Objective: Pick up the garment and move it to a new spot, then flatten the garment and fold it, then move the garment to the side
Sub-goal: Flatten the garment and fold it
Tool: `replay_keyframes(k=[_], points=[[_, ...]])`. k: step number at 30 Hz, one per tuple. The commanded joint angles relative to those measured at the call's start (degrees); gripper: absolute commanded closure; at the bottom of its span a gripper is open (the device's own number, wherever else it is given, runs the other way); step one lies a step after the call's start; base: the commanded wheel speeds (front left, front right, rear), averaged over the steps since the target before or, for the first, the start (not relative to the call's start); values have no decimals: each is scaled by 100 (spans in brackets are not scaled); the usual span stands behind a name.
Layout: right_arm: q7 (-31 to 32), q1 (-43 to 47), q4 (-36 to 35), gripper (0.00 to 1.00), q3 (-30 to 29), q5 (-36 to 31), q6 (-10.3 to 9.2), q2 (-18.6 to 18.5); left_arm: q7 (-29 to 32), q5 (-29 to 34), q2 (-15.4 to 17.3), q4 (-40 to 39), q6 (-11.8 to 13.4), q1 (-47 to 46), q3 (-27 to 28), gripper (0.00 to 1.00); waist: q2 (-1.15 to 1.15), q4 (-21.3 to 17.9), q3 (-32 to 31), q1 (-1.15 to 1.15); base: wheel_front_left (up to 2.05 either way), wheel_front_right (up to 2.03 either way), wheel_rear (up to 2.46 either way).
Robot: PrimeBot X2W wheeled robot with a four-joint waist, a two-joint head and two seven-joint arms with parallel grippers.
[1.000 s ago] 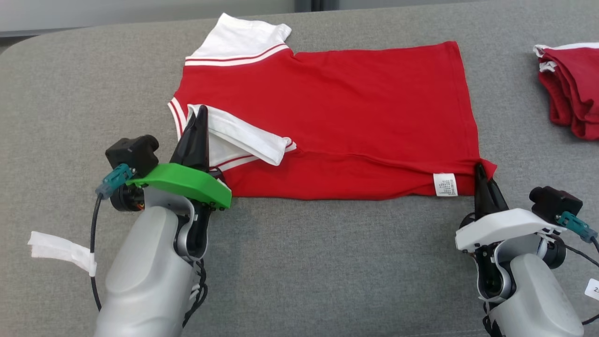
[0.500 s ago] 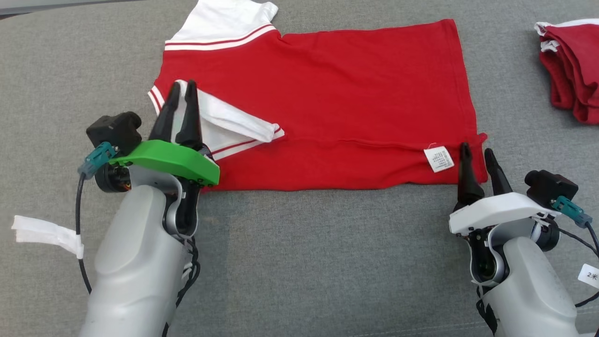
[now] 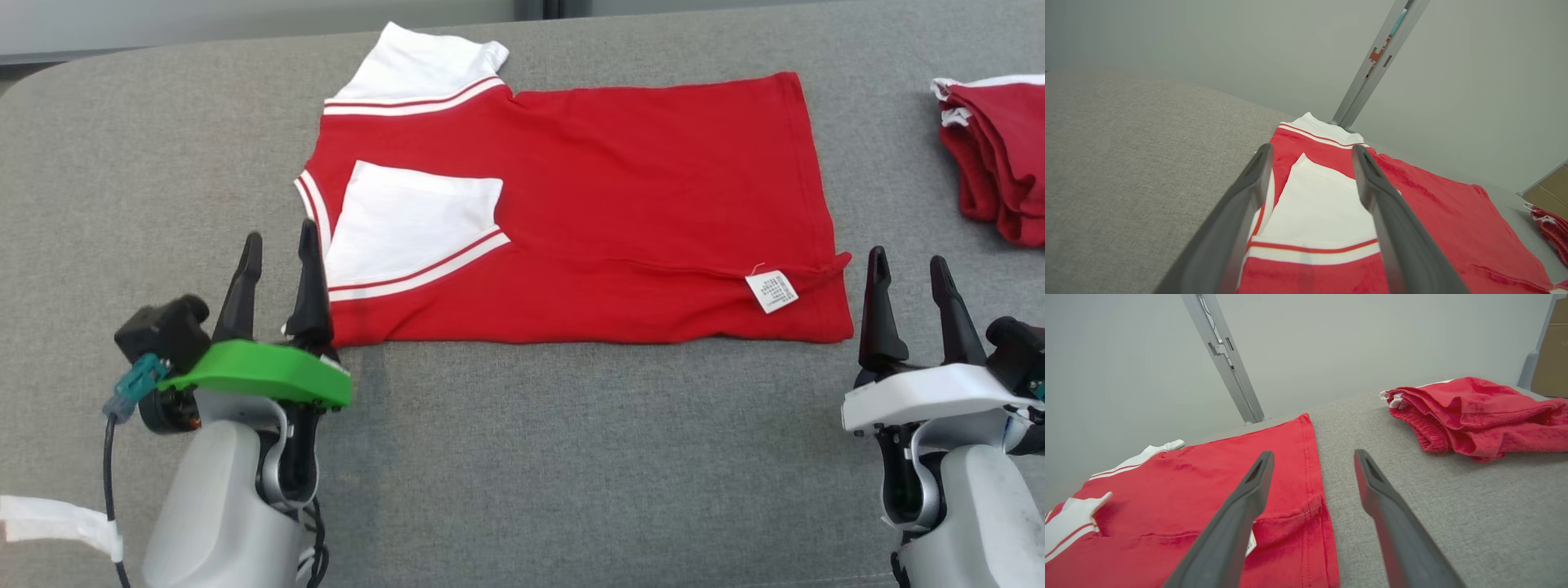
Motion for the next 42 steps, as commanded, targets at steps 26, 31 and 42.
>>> replay_keyframes(k=[26, 31, 42], points=[[1381, 554, -542, 0, 105, -280, -7, -13, 1396, -1218, -23, 545, 343, 310, 74, 100, 0, -136, -19, 0, 0, 0, 0], [1512, 415, -254, 0, 79, -257, -7, -13, 1150, -1264, -30, 611, 247, 252, 49, 100, 0, -73, -15, 0, 0, 0, 0], [1618, -103, 836, 0, -102, -248, -7, -14, 971, -1310, -39, 576, 162, 329, -153, 100, 0, 171, -55, 0, 0, 0, 0]])
